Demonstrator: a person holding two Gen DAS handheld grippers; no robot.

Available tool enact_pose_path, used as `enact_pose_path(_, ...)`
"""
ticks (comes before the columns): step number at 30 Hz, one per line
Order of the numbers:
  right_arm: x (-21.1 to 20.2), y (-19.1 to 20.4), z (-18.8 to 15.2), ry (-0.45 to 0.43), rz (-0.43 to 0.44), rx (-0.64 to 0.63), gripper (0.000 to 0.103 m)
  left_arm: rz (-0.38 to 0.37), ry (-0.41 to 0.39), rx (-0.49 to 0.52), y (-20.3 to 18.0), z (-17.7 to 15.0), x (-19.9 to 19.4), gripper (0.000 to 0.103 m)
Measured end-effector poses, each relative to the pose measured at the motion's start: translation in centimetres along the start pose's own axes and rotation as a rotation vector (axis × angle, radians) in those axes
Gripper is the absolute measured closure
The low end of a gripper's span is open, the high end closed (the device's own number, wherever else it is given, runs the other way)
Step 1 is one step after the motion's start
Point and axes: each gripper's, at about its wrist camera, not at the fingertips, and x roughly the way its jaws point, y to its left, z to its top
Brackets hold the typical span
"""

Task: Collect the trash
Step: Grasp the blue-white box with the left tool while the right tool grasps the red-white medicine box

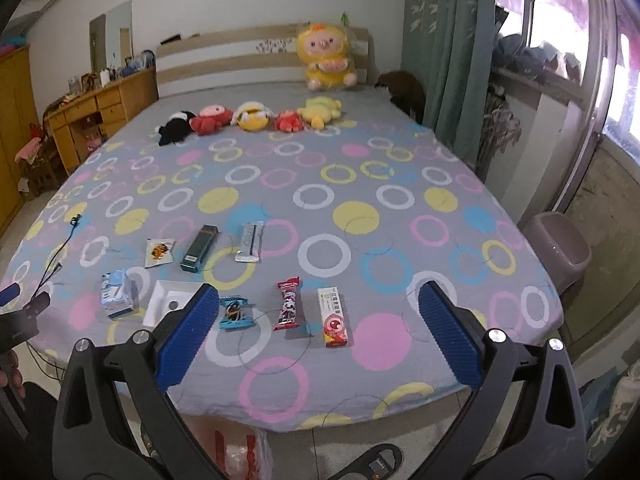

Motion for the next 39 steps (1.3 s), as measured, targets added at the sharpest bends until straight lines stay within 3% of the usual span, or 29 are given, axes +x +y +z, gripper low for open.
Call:
enact_pose_path(12,15.0,-2.5,0.6,0.285,0.018,0.052,0.005,0.017,0.190,-0.065,-0.8,2.1,11.8,0.007)
enact_pose_path(25,23.0,-2.7,-1.1,0.413,-0.004,0.036,0.005,0.050,0.339,-0.107,-1.0,1.5,20.8,0.007)
enact_pose_path(39,31.0,-3.7,-4.5,0.605,-0.044,0.050,0.005,0.049,0.399,-0.110,-1.4,0.0,24.9,0.007)
